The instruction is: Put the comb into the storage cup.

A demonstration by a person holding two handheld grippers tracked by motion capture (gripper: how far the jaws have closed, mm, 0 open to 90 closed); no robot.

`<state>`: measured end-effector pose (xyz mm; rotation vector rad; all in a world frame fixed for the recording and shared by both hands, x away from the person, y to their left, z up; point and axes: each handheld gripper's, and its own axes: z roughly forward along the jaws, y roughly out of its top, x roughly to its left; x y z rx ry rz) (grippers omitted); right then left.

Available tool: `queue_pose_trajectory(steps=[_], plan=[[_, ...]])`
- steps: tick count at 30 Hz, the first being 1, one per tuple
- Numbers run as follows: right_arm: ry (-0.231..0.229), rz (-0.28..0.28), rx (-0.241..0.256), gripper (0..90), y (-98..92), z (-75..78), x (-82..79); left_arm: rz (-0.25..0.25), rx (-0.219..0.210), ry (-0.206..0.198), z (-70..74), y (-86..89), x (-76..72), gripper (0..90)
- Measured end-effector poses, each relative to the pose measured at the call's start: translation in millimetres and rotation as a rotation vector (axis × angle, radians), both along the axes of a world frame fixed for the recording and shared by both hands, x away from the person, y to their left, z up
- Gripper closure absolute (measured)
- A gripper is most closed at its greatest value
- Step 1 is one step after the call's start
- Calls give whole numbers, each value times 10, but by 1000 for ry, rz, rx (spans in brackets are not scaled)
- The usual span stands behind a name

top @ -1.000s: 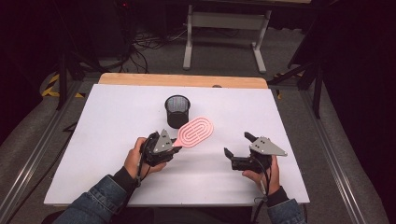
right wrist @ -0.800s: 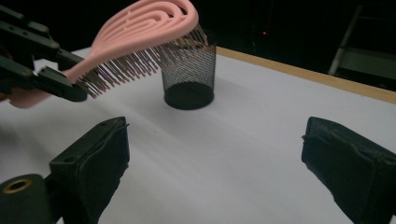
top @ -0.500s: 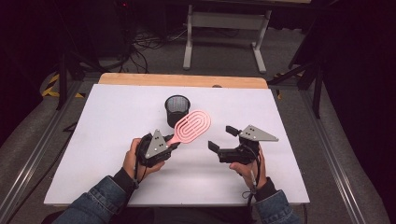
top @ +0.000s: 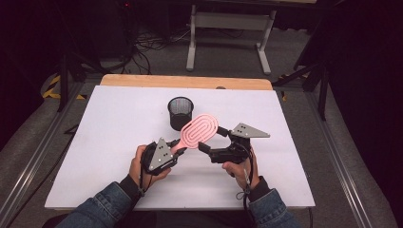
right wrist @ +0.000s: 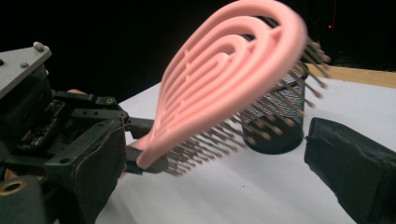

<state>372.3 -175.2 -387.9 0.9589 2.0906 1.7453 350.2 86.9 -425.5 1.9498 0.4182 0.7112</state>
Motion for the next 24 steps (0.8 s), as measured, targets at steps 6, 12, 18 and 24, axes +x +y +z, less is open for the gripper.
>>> queue_pose_trajectory(steps=[6,12,18,24], plan=[[7,3,5,94,83,-6,22,-1,4,-14,-38,-41,-25,696],[24,-18,21,246,145,-9,40,-1,16,-12,-66,-61,-22,695],[62,-30,83,468,105,-12,62,9,20,-7,-85,-61,-2,697],[64,5,133,565,134,11,37,15,40,-6,-110,-70,20,699]])
